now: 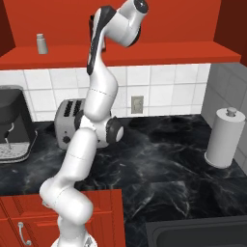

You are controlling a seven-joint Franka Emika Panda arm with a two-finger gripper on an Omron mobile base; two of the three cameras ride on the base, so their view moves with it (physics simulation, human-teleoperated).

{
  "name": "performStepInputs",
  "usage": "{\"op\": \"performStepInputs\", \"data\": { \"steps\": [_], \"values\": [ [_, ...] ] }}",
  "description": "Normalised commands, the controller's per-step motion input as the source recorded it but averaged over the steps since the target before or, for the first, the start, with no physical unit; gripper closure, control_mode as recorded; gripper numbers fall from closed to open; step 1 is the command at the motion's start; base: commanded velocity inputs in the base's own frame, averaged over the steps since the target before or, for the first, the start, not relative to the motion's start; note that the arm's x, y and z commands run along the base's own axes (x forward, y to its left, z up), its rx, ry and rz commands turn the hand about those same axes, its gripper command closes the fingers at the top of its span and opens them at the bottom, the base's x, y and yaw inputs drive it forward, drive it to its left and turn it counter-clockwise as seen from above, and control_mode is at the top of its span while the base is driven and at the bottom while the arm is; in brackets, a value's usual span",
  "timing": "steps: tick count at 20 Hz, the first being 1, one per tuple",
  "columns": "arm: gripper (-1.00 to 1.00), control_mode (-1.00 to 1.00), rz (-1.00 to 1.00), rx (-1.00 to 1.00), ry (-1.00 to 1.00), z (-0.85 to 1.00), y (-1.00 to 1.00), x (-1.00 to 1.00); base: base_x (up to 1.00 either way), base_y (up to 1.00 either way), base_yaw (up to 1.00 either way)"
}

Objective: Collect the paprika, ketchup, and shaker from the cabinet and place them next to the stove.

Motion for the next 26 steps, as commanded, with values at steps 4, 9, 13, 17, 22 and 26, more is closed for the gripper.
{"op": "performStepInputs", "data": {
  "steps": [4,9,13,17,22,26],
  "values": [
    [-1.00,-1.00,0.00,-0.01,0.05,0.00,0.05,0.00,0.00,0.00,0.00],
    [-1.00,-1.00,0.00,-0.01,0.06,0.00,0.08,0.08,0.00,0.00,0.00],
    [-1.00,-1.00,0.00,0.00,0.06,0.00,0.05,0.15,0.00,0.00,0.00],
    [-1.00,-1.00,0.00,-0.01,0.05,0.00,0.17,0.17,0.00,0.00,0.00],
    [-1.00,-1.00,0.00,-0.02,0.04,0.00,0.25,0.09,0.00,0.00,0.00],
    [-1.00,-1.00,0.00,0.00,0.02,0.00,0.10,0.05,0.00,0.00,0.00]
  ]
}}
